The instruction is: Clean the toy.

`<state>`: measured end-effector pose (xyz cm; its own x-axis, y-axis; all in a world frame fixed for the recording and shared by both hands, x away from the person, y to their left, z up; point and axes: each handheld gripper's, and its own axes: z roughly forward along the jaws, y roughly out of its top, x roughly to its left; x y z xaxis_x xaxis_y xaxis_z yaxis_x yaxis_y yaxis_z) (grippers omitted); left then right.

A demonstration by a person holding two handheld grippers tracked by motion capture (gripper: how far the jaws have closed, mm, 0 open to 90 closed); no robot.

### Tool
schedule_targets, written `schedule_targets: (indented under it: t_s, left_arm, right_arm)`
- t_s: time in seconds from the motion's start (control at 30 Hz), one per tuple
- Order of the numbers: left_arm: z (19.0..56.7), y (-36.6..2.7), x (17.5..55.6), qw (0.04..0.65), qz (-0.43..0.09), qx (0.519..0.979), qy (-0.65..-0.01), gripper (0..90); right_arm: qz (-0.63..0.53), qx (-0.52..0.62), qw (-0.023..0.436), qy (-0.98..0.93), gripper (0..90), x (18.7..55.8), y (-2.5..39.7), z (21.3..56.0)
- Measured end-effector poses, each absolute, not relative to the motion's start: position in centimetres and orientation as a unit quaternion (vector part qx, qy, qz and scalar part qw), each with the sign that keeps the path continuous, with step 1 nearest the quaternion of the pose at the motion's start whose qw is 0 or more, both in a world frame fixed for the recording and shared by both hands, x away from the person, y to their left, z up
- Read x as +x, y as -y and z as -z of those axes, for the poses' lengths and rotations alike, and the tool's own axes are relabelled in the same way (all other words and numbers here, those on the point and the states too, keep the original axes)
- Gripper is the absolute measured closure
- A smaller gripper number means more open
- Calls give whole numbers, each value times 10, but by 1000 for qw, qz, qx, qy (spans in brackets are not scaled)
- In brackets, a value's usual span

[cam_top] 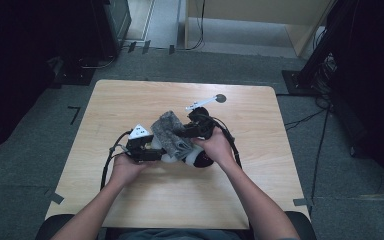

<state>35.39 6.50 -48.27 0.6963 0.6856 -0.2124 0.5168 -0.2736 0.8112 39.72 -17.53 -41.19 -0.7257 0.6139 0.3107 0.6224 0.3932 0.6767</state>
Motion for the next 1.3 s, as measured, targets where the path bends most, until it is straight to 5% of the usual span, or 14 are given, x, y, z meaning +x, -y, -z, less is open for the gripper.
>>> schedule_targets:
  t_s: [1.3]
  left_arm:
    - [480,-64,358,461,-79,794,-388,245]
  right_arm:
    - [407,-448,-88,791,762,392,262,383]
